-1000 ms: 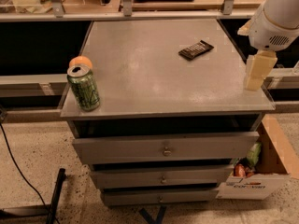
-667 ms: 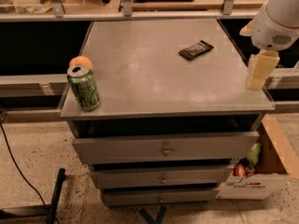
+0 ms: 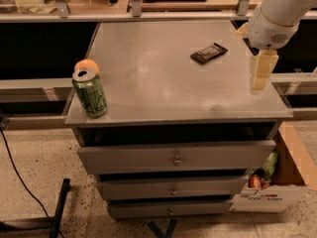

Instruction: Move rxbar chocolate near green can

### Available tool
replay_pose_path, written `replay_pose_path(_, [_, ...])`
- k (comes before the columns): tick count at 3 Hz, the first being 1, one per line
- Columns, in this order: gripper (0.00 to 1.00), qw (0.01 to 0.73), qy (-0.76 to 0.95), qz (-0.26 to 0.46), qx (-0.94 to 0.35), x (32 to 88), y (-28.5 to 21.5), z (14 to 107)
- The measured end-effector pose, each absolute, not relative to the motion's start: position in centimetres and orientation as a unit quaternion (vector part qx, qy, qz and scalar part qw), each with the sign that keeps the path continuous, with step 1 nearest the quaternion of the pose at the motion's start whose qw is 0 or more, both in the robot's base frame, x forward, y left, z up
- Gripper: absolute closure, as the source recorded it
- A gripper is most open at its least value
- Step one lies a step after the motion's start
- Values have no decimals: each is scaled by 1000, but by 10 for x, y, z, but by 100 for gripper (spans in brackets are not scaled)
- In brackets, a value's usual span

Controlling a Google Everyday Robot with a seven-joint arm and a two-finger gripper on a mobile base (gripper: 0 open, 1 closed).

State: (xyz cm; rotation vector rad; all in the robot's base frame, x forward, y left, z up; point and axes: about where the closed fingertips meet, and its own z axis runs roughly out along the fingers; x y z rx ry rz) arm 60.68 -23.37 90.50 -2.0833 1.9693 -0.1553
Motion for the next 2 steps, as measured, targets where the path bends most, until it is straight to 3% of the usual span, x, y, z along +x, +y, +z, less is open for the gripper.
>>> replay_pose_path(2, [0, 120, 635, -92, -758, 650, -207, 876])
